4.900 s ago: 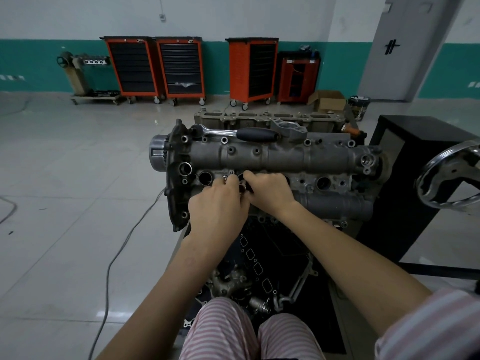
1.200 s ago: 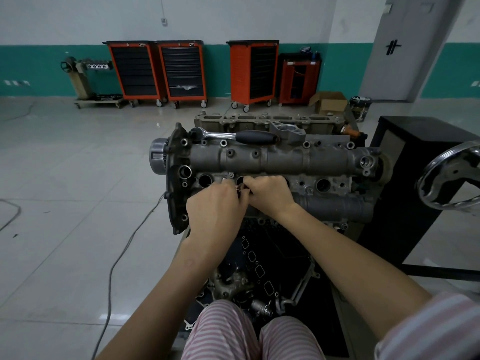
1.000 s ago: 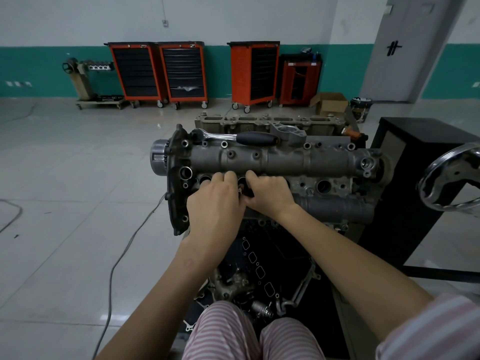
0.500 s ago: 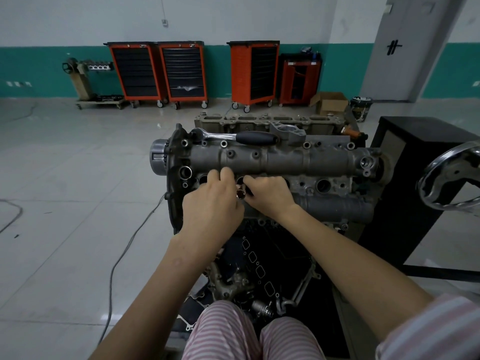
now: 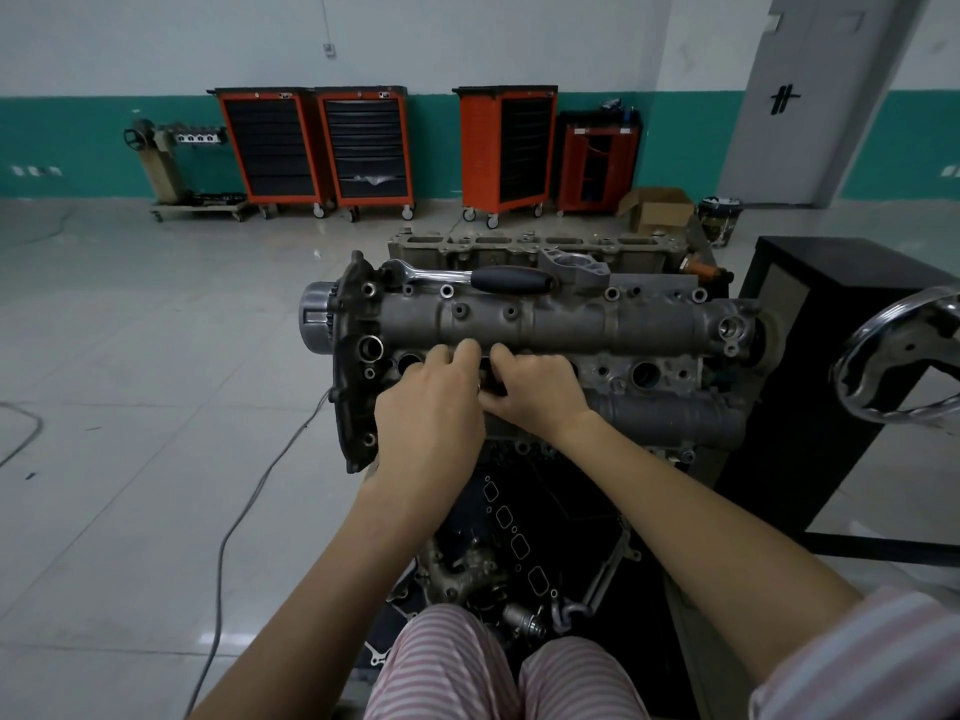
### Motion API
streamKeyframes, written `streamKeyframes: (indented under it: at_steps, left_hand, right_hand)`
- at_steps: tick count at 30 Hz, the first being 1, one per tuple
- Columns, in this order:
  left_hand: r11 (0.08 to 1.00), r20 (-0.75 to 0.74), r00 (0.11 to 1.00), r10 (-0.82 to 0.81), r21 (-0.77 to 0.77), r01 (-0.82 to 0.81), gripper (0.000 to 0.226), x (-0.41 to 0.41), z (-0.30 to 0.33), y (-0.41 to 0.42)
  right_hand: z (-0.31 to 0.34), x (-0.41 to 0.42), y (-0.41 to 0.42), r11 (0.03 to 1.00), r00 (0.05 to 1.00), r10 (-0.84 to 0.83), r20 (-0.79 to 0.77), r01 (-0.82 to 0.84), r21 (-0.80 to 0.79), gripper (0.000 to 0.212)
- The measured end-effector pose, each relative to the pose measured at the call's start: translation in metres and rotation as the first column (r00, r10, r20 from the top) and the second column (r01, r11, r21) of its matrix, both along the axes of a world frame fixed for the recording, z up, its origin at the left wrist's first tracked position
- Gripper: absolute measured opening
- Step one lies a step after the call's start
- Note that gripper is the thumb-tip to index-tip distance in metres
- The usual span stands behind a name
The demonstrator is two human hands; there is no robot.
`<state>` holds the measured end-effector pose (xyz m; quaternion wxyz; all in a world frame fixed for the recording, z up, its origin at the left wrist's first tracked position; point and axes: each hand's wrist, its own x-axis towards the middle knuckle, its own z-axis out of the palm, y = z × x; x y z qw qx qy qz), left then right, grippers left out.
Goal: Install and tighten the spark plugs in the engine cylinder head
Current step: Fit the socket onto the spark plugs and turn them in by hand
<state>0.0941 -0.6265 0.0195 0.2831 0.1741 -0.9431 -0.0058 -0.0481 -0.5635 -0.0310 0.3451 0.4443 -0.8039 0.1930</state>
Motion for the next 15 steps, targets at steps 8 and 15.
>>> streamKeyframes:
  at_steps: [8,15]
  left_hand:
    - [0.993,0.032,0.999,-0.038,0.114,0.034,0.019,-0.001,-0.003,-0.006]
    - [0.994,-0.014,1.000,0.005,0.110,-0.004,0.045,-0.011,-0.018,-0.006]
  right_hand:
    - [0.000,0.002,0.001,1.000,0.997,0.001,-0.073,0.000,0.017,0.028]
    - [0.001,0.001,0.003,0.999,0.996,0.040,-0.075,-0.039,0.006,0.021]
